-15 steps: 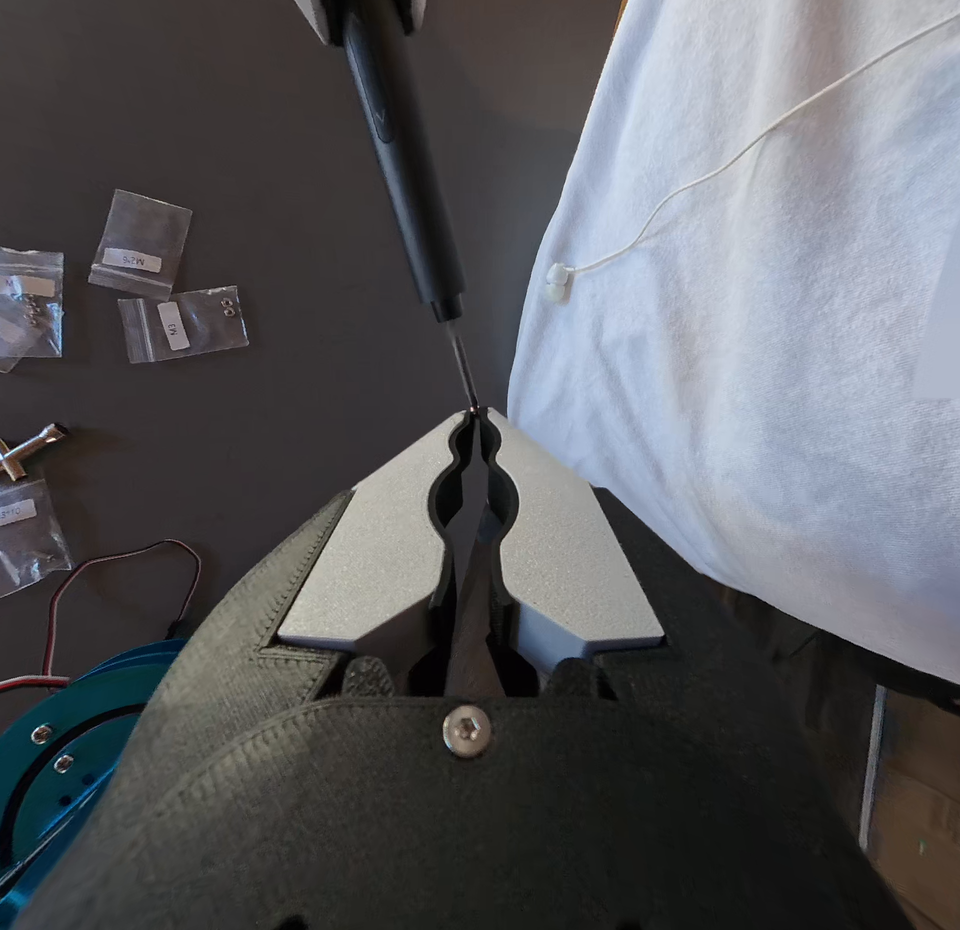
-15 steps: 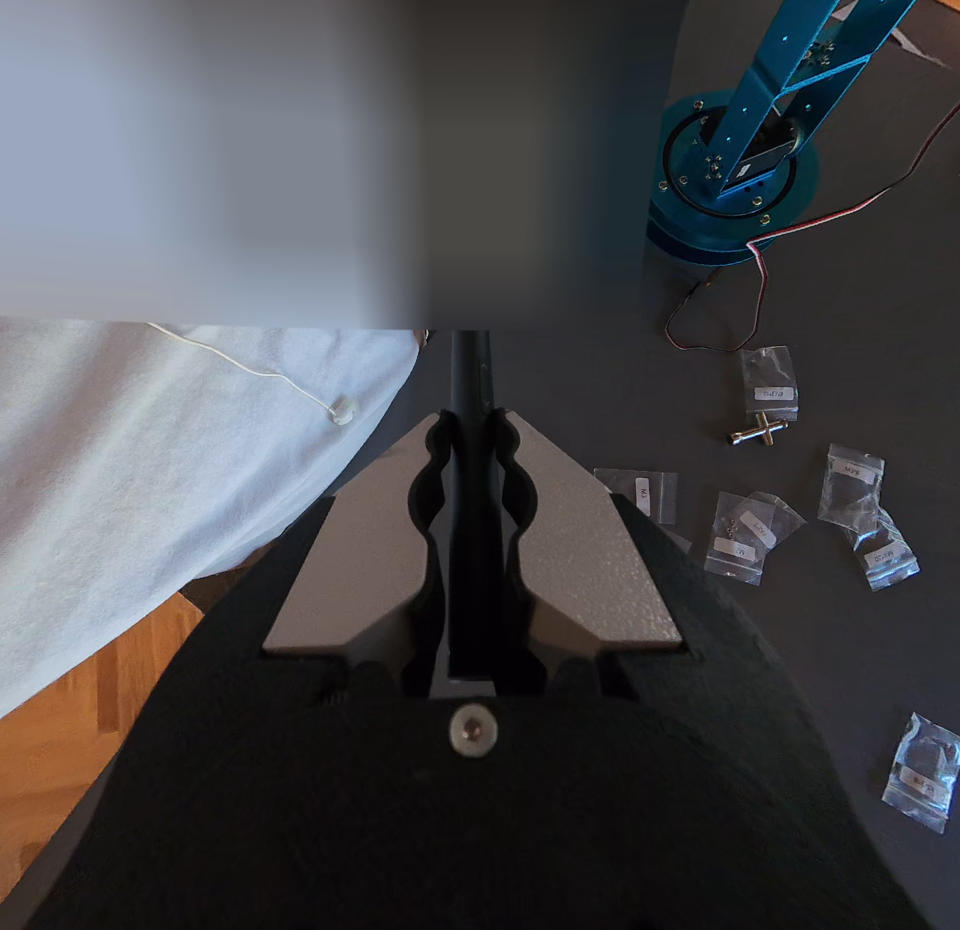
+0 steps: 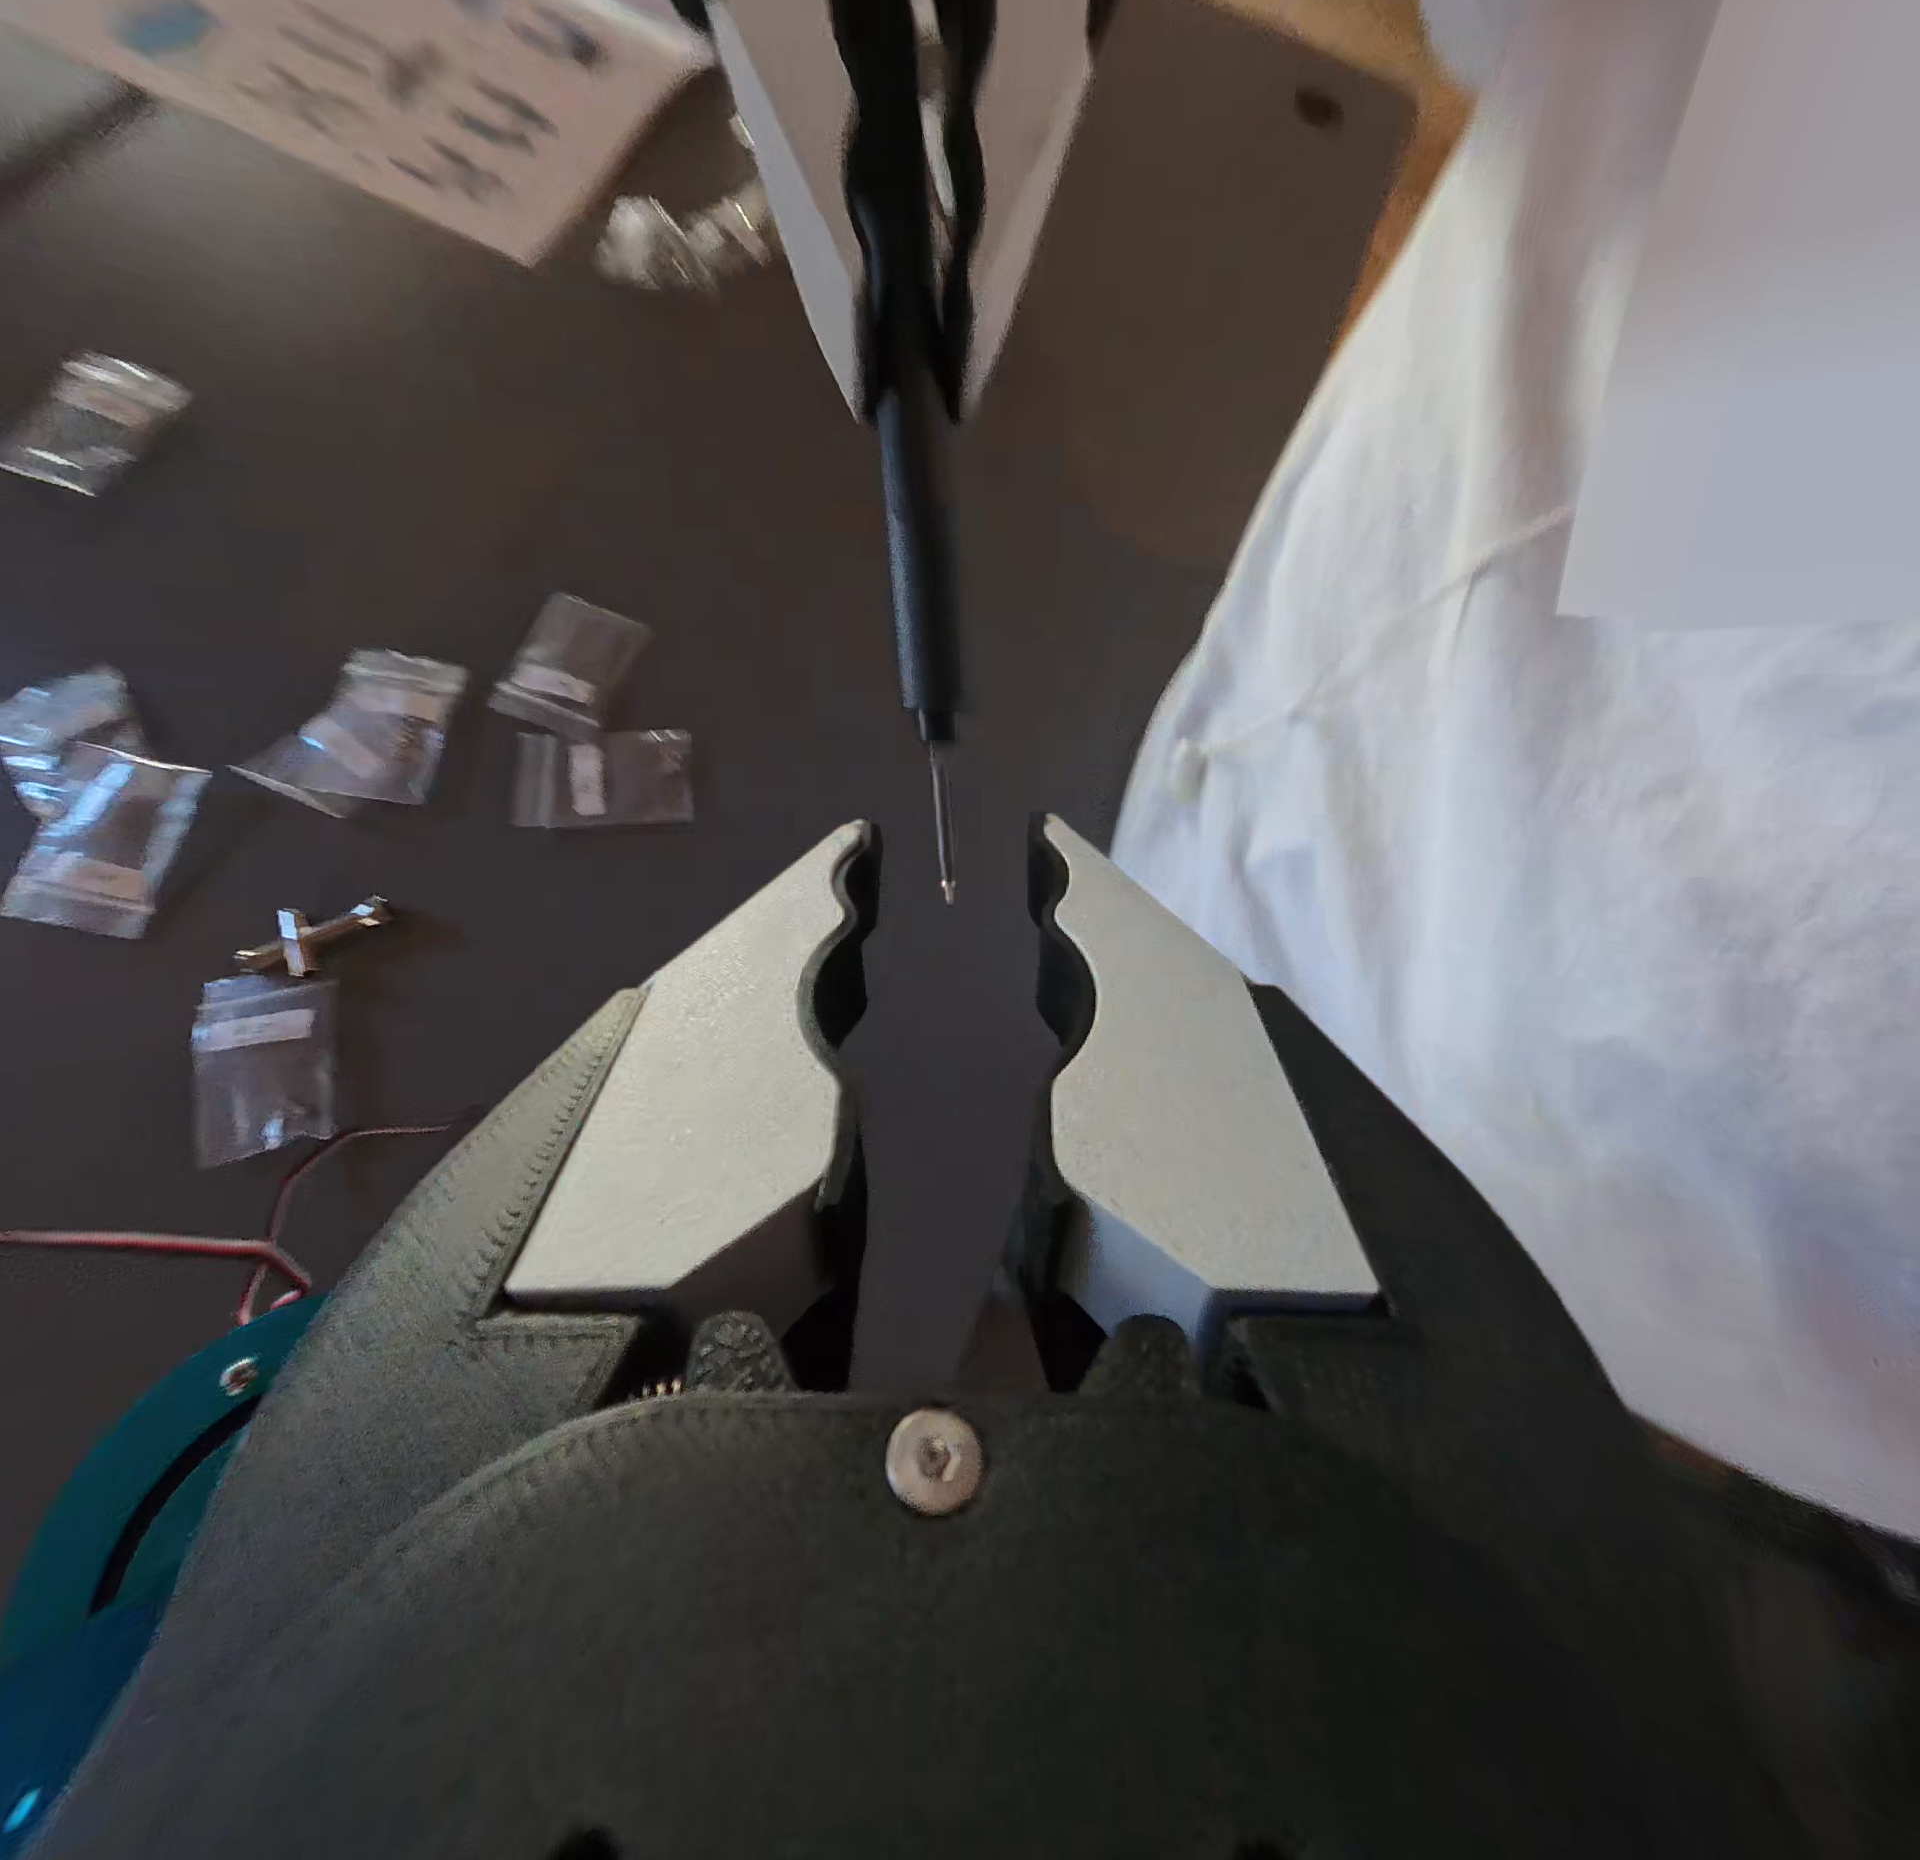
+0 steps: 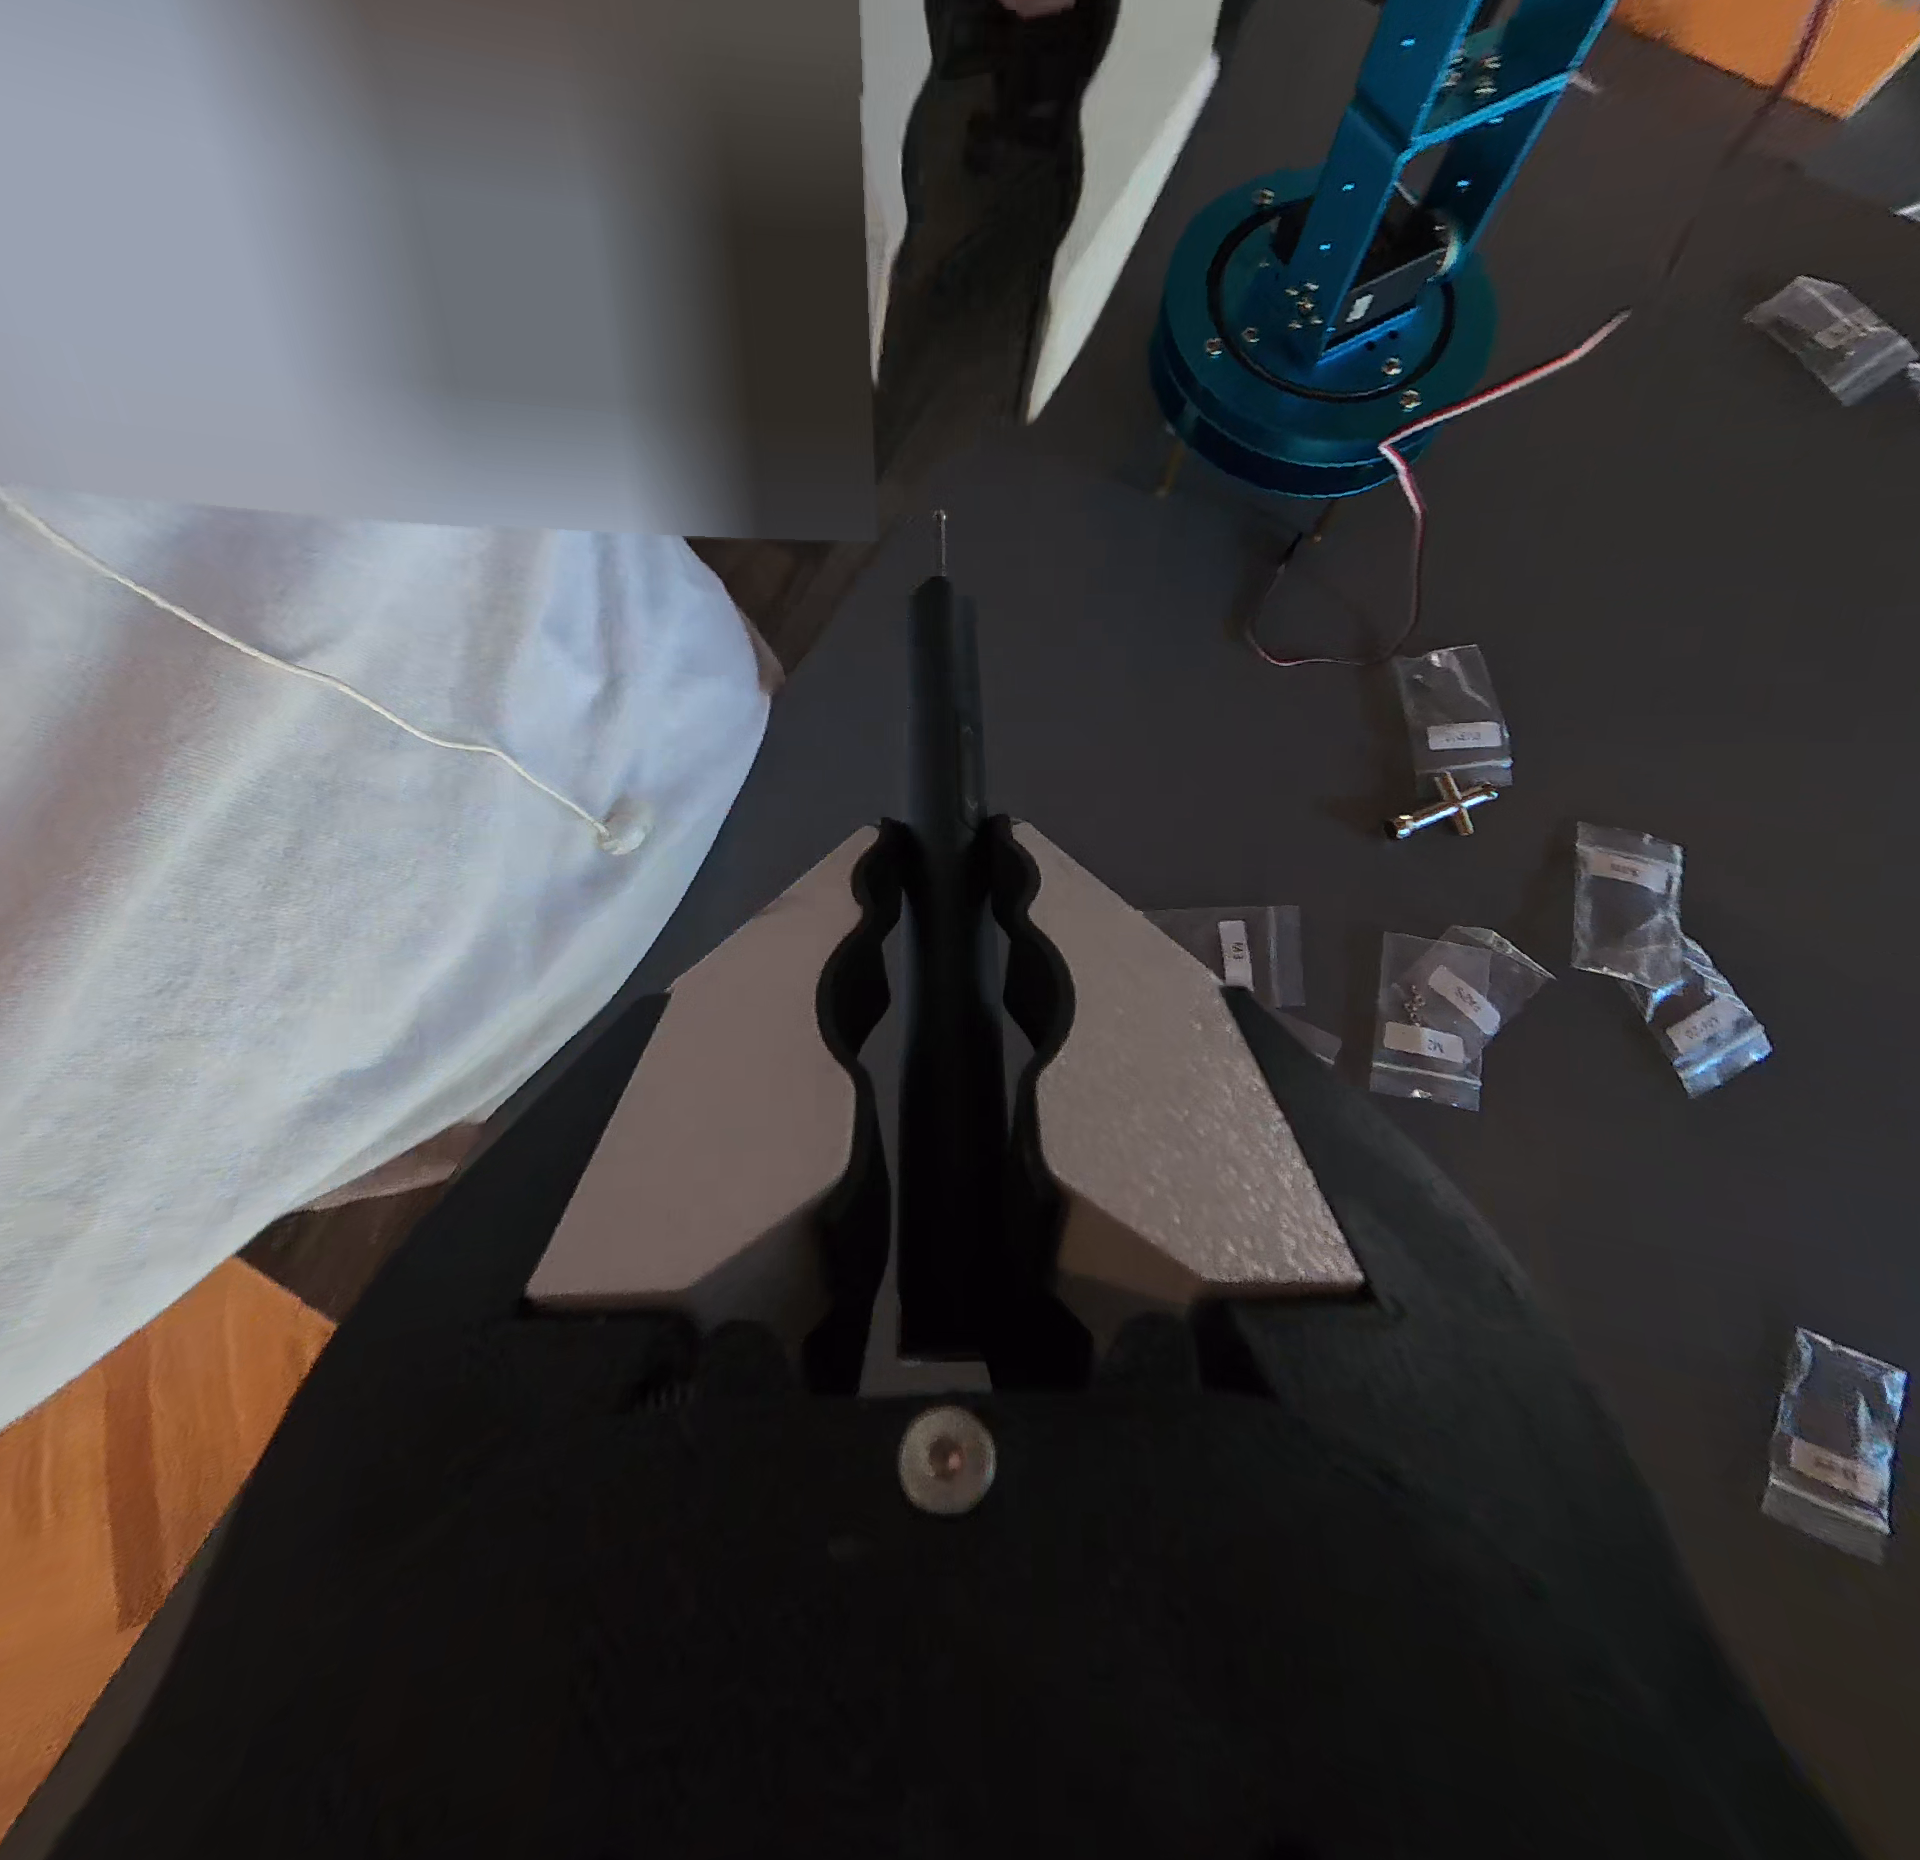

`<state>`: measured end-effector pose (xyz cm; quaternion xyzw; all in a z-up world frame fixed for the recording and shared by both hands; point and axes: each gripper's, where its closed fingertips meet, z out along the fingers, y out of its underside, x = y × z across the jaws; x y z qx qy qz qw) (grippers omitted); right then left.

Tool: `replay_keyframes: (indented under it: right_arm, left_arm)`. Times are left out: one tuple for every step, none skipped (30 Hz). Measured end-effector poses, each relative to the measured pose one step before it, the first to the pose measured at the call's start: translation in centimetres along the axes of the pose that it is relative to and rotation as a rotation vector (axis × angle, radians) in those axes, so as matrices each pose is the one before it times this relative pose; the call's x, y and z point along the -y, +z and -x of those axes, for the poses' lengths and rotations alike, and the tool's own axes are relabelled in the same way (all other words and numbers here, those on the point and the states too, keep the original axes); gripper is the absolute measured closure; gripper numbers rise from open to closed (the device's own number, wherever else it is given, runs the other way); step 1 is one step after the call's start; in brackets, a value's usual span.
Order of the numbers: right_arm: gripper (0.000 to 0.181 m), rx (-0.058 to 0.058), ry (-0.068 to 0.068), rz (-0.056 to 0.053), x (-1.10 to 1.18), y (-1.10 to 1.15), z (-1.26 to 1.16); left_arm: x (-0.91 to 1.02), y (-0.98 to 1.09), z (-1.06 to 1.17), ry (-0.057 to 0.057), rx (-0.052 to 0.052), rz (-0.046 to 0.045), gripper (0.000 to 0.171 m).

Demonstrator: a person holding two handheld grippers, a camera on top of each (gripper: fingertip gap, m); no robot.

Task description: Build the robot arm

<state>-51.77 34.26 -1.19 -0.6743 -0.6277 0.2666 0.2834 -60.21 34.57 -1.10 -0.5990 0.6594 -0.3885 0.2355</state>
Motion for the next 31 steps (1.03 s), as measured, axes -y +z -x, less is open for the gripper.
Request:
replay_keyframes:
  right_arm:
    - [0.164,-0.0188,0.0119,-0.0151,-0.050,-0.152,-0.278]
    - [0.164,-0.0215,0.0087,-0.0200,0.034,-0.169,-0.268]
    - [0.164,-0.0248,0.0077,-0.0188,0.048,-0.186,-0.278]
    - [0.164,-0.0301,0.0058,-0.0167,0.055,-0.203,-0.321]
    - [0.164,-0.0344,0.0040,-0.0181,0.112,-0.213,-0.344]
    - [0.164,-0.0341,0.0046,-0.0226,0.201,-0.196,-0.337]
    - [0.164,-0.0317,0.0076,-0.0250,0.264,-0.170,-0.312]
    - [0.164,-0.0288,0.0074,-0.0245,0.285,-0.135,-0.260]
    - [0.164,-0.0293,0.0080,-0.0255,0.340,-0.086,-0.256]
    - [0.164,-0.0308,0.0035,-0.0244,0.358,-0.035,-0.229]
    - [0.164,-0.0287,-0.0028,-0.0228,0.352,0.004,-0.153]
    - [0.164,-0.0247,0.0021,-0.0207,0.334,0.069,-0.098]
    - [0.164,-0.0238,0.0014,-0.0193,0.332,0.116,-0.054]
    - [0.164,-0.0205,-0.0028,-0.0186,0.305,0.160,0.031]
    - [0.164,-0.0154,0.0007,-0.0172,0.288,0.188,0.092]
    - [0.164,-0.0117,0.0028,-0.0200,0.300,0.230,0.138]
    - [0.164,-0.0087,0.0032,-0.0208,0.295,0.266,0.156]
    - [0.164,-0.0101,0.0017,-0.0185,0.291,0.299,0.121]
    - [0.164,-0.0133,0.0001,-0.0201,0.333,0.289,0.057]
    - [0.164,-0.0113,0.0001,-0.0219,0.383,0.289,0.082]
    - [0.165,-0.0086,-0.0024,-0.0222,0.423,0.295,0.130]
    - [0.164,-0.0072,-0.0008,-0.0223,0.435,0.317,0.138]
    - [0.164,-0.0068,0.0040,-0.0224,0.452,0.325,0.111]
    - [0.164,-0.0074,0.0045,-0.0217,0.445,0.350,0.054]
    - [0.164,-0.0136,-0.0018,-0.0226,0.452,0.372,0.006]
    - [0.164,-0.0169,-0.0067,-0.0239,0.471,0.377,0.010]
    - [0.164,-0.0123,-0.0080,-0.0202,0.411,0.404,0.103]
    - [0.164,-0.0100,-0.0086,-0.0183,0.369,0.404,0.156]
    - [0.164,-0.0130,-0.0069,-0.0202,0.360,0.396,0.131]
    - [0.164,-0.0109,-0.0029,-0.0195,0.290,0.347,0.146]
    - [0.164,-0.0069,0.0007,-0.0198,0.253,0.295,0.175]
  left_arm:
    - [0.869,-0.857,0.454,-0.0109,0.0307,-0.06439,0.144]
    - [0.837,-0.824,0.463,-0.0087,0.0325,-0.06297,0.144]
    - [0.741,-0.911,0.297,-0.0027,0.0311,-0.05588,0.143]
    - [0.546,-0.785,0.370,0.0027,0.0386,-0.04335,0.142]
    - [0.383,-0.783,0.421,0.0068,0.0465,-0.03407,0.142]
    - [0.388,-0.792,0.352,0.0096,0.0459,-0.03686,0.140]
    - [0.510,-0.842,0.293,0.0063,0.0431,-0.04681,0.141]
    - [0.663,-0.918,0.203,-0.0014,0.0348,-0.05648,0.141]
    - [0.756,-0.927,0.077,-0.0085,0.0263,-0.06141,0.142]
    - [0.720,-0.922,0.117,-0.0118,0.0257,-0.05539,0.144]
    - [0.638,-0.933,0.275,-0.0092,0.0320,-0.04478,0.144]
    - [0.615,-1.085,0.414,-0.0026,0.0377,-0.03731,0.144]
    - [0.624,-1.076,0.577,0.0036,0.0408,-0.03190,0.145]
    - [0.686,-1.106,0.701,0.0087,0.0440,-0.02908,0.146]
    - [0.692,-1.099,0.949,0.0096,0.0523,-0.02604,0.148]
    - [0.634,-1.011,1.219,0.0070,0.0573,-0.02050,0.149]
    - [0.556,-0.842,1.226,0.0045,0.0475,-0.01399,0.149]
    - [0.441,-0.634,1.093,0.0011,0.0344,-0.00526,0.147]
    - [0.400,-0.507,1.123,-0.0036,0.0311,-0.00123,0.145]
    - [0.565,-0.445,1.135,-0.0037,0.0282,-0.00977,0.144]
    - [0.652,-0.286,0.876,0.0001,0.0200,-0.01673,0.142]
    - [0.598,-0.216,0.741,0.0054,0.0157,-0.01709,0.141]
    - [0.517,-0.103,0.905,0.0089,0.0194,-0.01330,0.137]
    - [0.236,0.204,0.717,0.0082,0.0107,-0.00622,0.129]
    - [0.014,0.270,0.517,0.0039,-0.0046,0.00512,0.120]
    - [-0.252,0.471,0.282,-0.0043,-0.0153,0.01277,0.113]
    - [-0.288,0.537,0.248,-0.0085,-0.0171,0.01133,0.106]
    - [-0.303,0.570,0.092,-0.0038,-0.0222,0.00933,0.102]
    - [-0.320,0.544,0.068,-0.0018,-0.0232,0.00971,0.102]
    - [-0.279,0.558,0.056,-0.0012,-0.0199,0.00857,0.102]
    - [-0.185,0.496,-0.026,0.0016,-0.0209,0.00740,0.102]
